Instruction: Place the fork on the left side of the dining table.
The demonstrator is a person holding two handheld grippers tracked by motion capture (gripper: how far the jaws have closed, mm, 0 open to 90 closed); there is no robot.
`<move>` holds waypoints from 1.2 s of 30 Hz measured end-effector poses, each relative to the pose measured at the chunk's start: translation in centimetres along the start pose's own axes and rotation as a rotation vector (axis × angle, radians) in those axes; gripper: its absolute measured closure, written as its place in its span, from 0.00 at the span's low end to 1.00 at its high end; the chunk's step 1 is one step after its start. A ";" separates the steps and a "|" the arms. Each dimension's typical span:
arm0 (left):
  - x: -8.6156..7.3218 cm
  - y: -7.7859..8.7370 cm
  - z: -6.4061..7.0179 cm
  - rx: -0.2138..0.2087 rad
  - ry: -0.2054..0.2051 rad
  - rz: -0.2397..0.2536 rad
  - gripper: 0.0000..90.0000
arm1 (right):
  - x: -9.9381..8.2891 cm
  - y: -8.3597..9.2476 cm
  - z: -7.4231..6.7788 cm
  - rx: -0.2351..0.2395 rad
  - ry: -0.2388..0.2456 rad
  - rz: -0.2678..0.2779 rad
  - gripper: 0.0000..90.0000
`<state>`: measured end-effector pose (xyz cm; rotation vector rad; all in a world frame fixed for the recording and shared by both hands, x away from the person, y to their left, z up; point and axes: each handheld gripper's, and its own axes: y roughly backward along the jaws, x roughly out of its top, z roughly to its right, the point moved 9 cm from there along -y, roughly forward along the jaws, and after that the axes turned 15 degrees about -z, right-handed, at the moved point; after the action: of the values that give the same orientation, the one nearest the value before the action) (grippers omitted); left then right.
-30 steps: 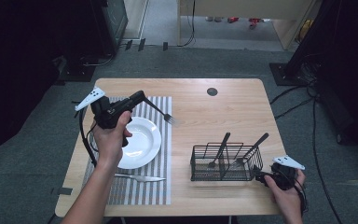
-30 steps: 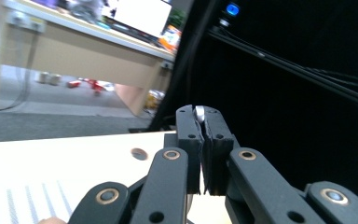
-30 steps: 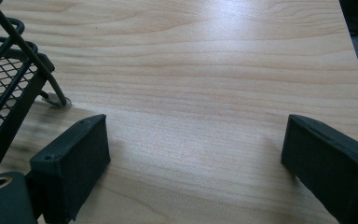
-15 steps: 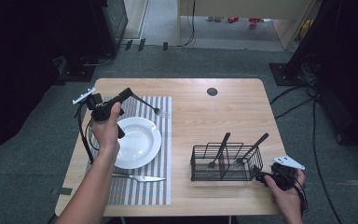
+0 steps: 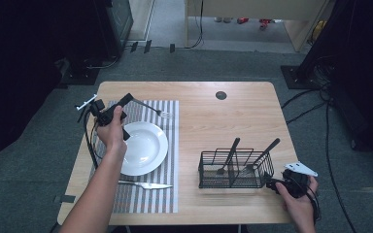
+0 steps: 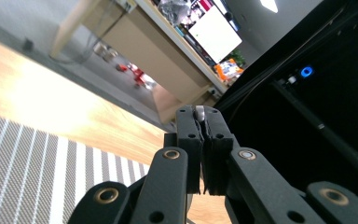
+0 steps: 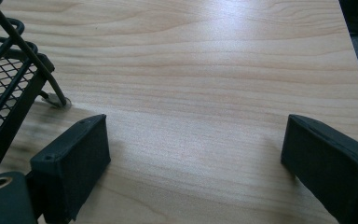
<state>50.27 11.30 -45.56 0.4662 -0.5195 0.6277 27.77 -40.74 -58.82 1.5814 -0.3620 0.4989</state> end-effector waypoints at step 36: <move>-1.0 -1.6 -8.8 0.236 0.300 0.031 0.95 | 0.0 0.0 0.0 0.001 -0.001 0.000 0.08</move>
<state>53.37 14.58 -53.36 0.5754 -0.1677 0.7776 27.77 -40.73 -58.82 1.5827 -0.3622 0.4984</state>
